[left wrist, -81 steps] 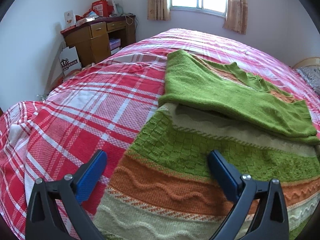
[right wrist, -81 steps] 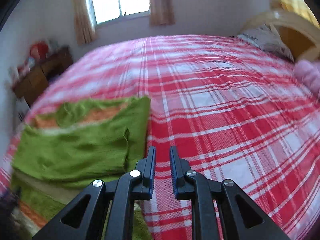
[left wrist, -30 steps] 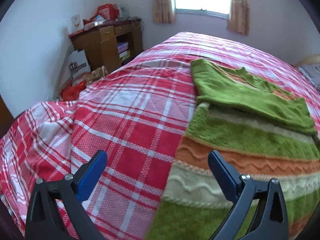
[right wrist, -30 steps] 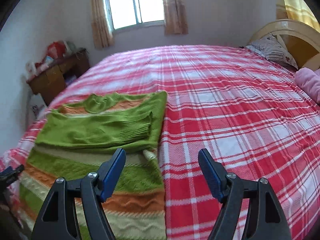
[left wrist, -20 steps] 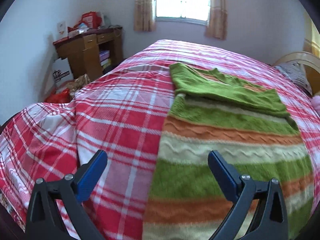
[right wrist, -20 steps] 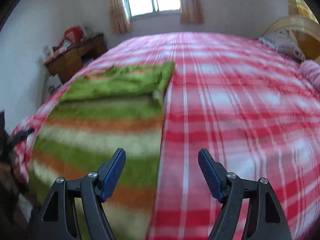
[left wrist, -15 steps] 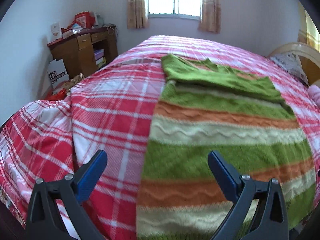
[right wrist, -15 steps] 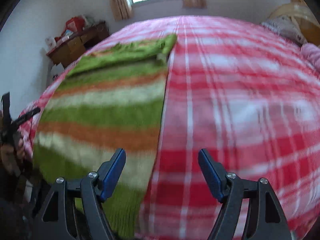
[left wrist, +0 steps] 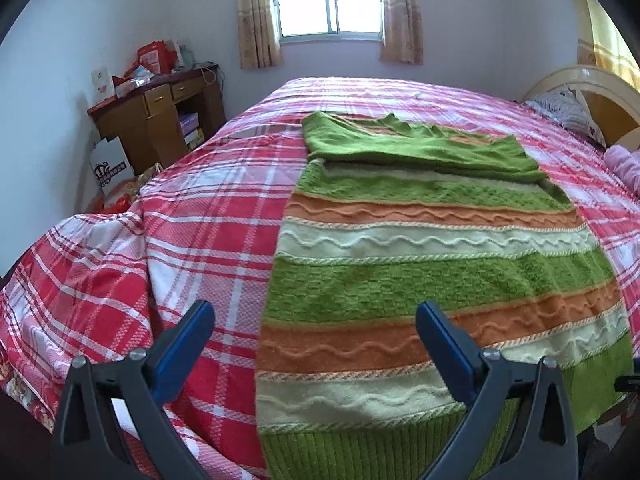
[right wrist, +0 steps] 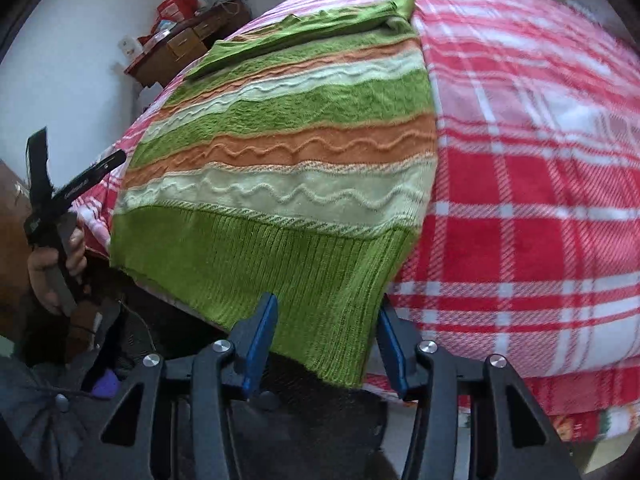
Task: Fold small clothes
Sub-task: 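Grasp the sweater hem with the right gripper and lift it, then grasp the hem with the left gripper while the right gripper holds the hem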
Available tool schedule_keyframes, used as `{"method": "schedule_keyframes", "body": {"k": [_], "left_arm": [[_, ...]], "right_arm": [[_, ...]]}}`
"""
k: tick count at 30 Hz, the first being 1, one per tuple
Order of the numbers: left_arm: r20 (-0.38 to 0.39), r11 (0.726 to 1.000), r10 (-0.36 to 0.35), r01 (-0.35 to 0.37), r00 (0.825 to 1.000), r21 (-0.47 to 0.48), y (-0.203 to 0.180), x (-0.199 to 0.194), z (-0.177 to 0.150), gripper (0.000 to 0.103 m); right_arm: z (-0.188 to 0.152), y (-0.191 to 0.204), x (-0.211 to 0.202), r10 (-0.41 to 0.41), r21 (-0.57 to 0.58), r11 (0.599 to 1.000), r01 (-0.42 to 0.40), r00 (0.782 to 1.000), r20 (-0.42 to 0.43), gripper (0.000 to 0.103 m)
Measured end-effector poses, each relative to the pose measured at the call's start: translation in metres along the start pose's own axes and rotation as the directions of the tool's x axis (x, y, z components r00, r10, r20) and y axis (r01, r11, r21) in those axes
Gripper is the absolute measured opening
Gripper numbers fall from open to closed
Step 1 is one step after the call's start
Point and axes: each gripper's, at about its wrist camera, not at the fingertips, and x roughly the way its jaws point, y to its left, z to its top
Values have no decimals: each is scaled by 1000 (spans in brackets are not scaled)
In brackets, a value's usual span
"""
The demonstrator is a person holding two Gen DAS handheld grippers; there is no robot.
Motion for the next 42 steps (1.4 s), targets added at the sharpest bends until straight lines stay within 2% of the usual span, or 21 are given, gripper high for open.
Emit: {"method": "schedule_keyframes", "body": {"k": [1,3,4,5,7,10,14,17,20,23,26,30,34,37,40,42], "left_arm": [[4,1000,-2,2,1000,-8,2,0,1,103],[10,1000,-2,2,1000,-18,6,-2,2,103],[12,1000,1,-1,1000,-21,8,-2,2,103],[15,1000,5,-5,1000,-23,10,-2,3,103],[26,1000,14,-14,1000,-25,14,-4,7,103],[43,999,22,-21,999,-27,24,-6,16,103],[39,998,62,-61,997,-27,35,2,27,103],[30,995,97,-96,995,-40,44,7,36,103],[27,993,73,-70,997,-95,59,6,44,103],[31,990,53,-48,998,-135,79,1,49,103],[43,989,48,-42,998,-139,93,-5,49,103],[40,996,12,-8,999,-92,100,-6,46,103],[5,993,-103,103,995,-60,91,2,37,103],[-31,988,-149,147,988,-46,74,14,30,103],[-80,993,-118,116,990,-28,54,32,25,93],[-144,995,-94,89,985,-40,45,48,22,85]], "right_arm": [[0,0,0,0,0,1000,0,1000,0,49],[0,-4,1,-12,16,1000,12,1000,-6,36],[0,-5,0,-21,13,1000,21,1000,-14,17],[2,-9,-1,0,30,1000,1,1000,-23,10],[6,-13,-3,58,70,996,-56,998,-37,10],[20,-7,-14,160,67,985,-158,987,-31,9],[67,8,-35,306,48,950,-309,950,56,9],[113,12,-43,364,43,927,-373,920,147,9],[158,13,-37,336,34,936,-350,918,212,9],[191,1,-18,304,79,941,-329,925,230,9],[208,-12,2,263,125,947,-296,938,227,9],[221,-31,26,196,181,954,-240,953,231,9],[218,-45,50,174,227,949,-220,963,205,9],[212,-47,56,174,235,947,-220,964,203,9],[210,-47,54,174,235,946,-224,961,214,9],[210,-47,56,167,229,949,-216,962,215,9]]}}
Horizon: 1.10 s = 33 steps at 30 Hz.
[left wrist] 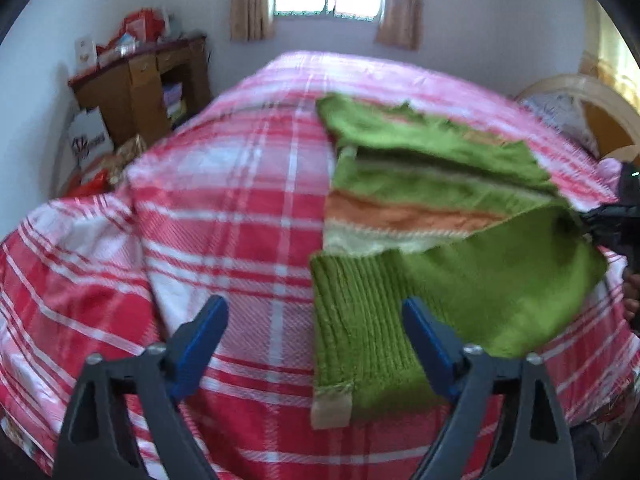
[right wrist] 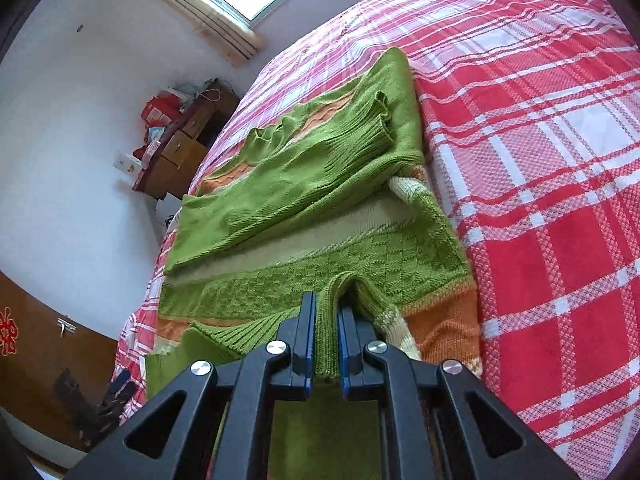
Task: Fold small clothes
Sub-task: 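Grasp the hem with the left gripper while the right gripper holds the hem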
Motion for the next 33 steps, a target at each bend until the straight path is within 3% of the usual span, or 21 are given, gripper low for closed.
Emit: {"method": "schedule_keyframes", "body": {"k": [3,7,12,17,21,33], "left_arm": [[-51,1000,25,-26,998,-16,-7,13,-2,70],[-51,998,63,-64,997,-9,-18,11,-2,64],[-67,995,103,-101,992,28,-32,9,1,44],[-83,986,163,-159,983,60,-40,6,3,34],[-82,977,209,-204,974,68,-42,5,5,19],[-26,962,257,-253,966,99,-51,-14,10,8]], "right_arm": [[-1,1,1,-10,-11,1000,10,1000,5,9],[-3,2,4,-17,-13,1000,17,1000,9,9],[-5,2,5,-17,-1,1000,17,1000,15,9],[-5,4,5,-28,-7,1000,28,999,17,9],[-6,3,6,-26,-3,1000,26,999,21,9],[-10,-1,5,-16,15,1000,15,999,36,9]]}}
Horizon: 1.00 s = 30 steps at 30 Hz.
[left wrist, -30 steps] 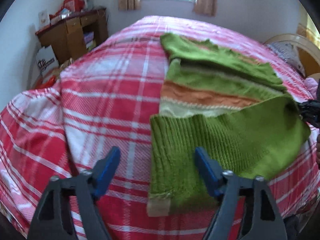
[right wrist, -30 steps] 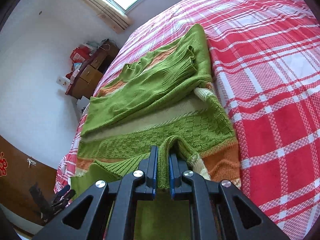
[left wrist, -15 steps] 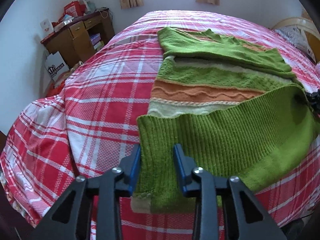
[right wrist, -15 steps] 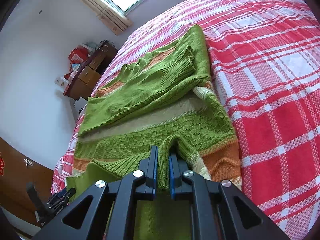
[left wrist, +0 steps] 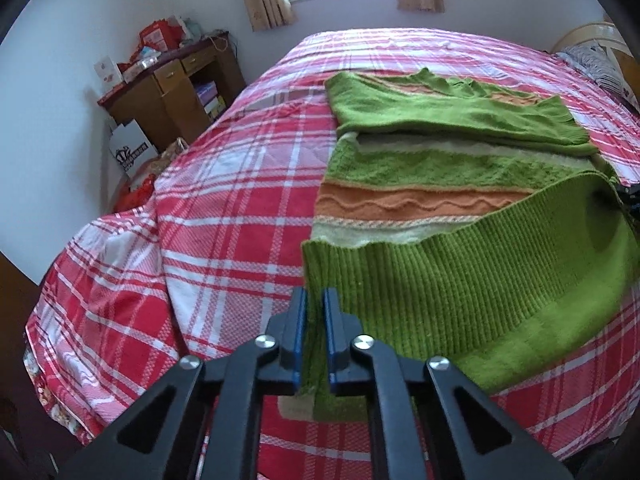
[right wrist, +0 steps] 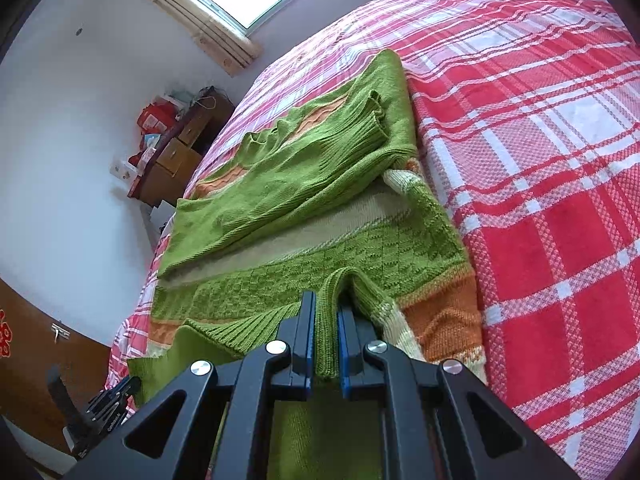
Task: Fold small clothes
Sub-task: 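Grasp the hem with the left gripper while the right gripper holds the hem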
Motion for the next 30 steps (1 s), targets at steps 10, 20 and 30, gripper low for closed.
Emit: {"method": "schedule_keyframes", "body": {"k": [10,20,30], "left_arm": [[180,966,-248,257,952,-29,0,-6,13,6],[133,918,-349,367,928,-152,27,20,0,7],[159,899,-353,381,922,-217,44,12,-13,56]], "right_arm": [[-2,2,0,-8,-2,1000,8,1000,6,9],[-2,2,2,-1,-5,1000,1,1000,9,9],[-1,-3,1,13,11,1000,-13,1000,9,9]]}}
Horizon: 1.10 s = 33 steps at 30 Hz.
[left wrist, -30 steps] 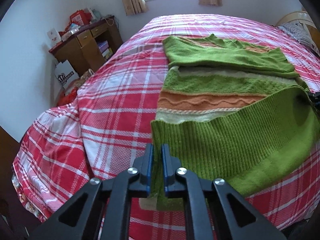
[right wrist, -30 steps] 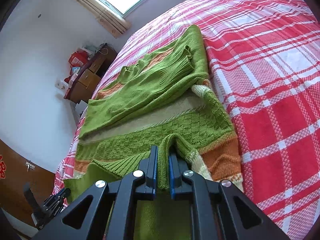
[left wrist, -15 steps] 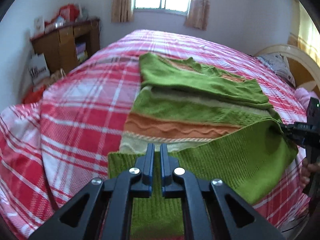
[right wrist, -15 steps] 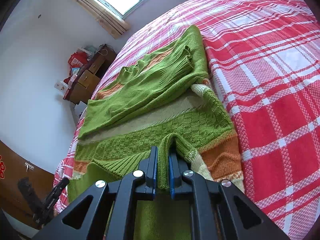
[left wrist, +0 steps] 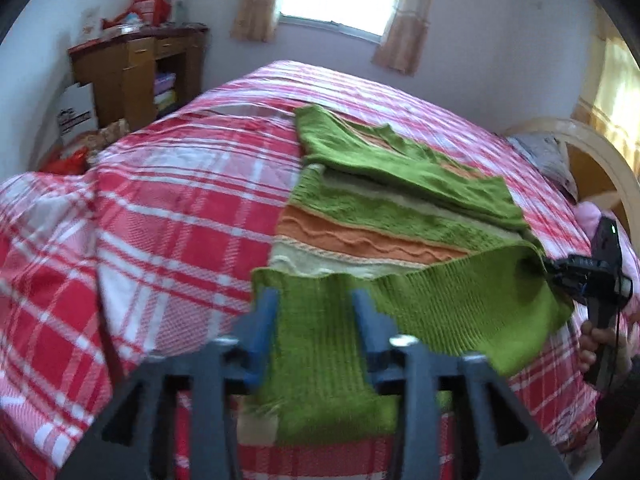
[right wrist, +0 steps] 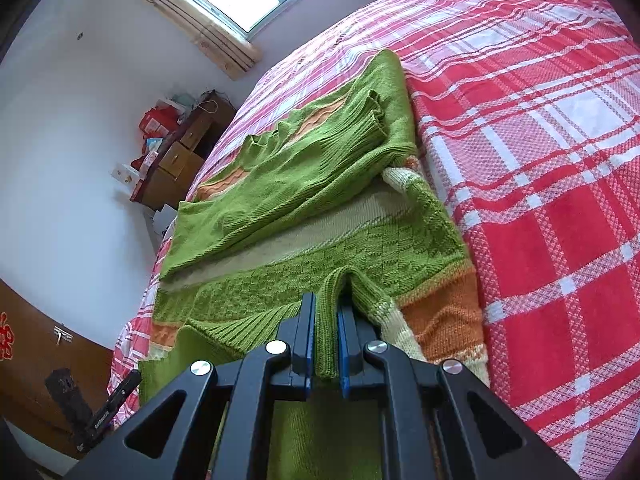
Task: Fold small clothes
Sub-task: 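Grasp the hem with the left gripper while the right gripper holds the hem, then lift the ribbed hem with both grippers and fold it over toward the collar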
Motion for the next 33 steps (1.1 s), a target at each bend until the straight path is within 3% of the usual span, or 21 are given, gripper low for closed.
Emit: {"method": "schedule_keyframes", "body": {"k": [3,6,8,10,11,12,14,18,24,28,31,33], "left_arm": [[-10,999,34,-34,999,-32,4,2,-3,59],[-35,995,95,-94,995,22,-3,10,-8,56],[-54,995,94,-94,994,15,-3,16,-11,56],[-58,996,90,-91,994,-9,0,19,-13,41],[-48,995,103,-104,993,-5,-1,18,-14,24],[-35,994,112,-112,993,5,-1,17,-14,15],[1,993,115,-115,993,30,-5,12,-15,11],[87,984,139,-147,986,95,-18,1,-15,10],[227,958,82,-140,970,252,-44,-19,-19,10],[174,958,66,-112,983,264,-47,-2,-14,11],[93,978,48,-65,995,196,-37,16,-8,13],[46,986,44,-50,998,157,-33,25,-8,13]], "right_arm": [[0,-1,-1,2,1,1000,-2,1000,0,9],[0,-1,0,4,2,1000,-4,1000,0,9],[0,-1,-1,5,3,1000,-5,1000,0,9],[0,-1,-1,4,2,1000,-4,1000,0,9],[0,-2,-1,4,1,1000,-4,1000,0,9],[0,-2,-1,4,1,1000,-4,1000,0,9],[0,-2,-1,5,2,1000,-5,1000,0,9],[0,-2,-1,4,3,1000,-4,1000,0,9],[1,-2,-1,4,1,1000,-4,1000,0,9],[1,-1,-1,0,-3,1000,0,1000,-1,9],[2,0,-2,12,-9,1000,-12,1000,0,11],[5,-3,-6,61,13,998,-61,998,-8,17]]}}
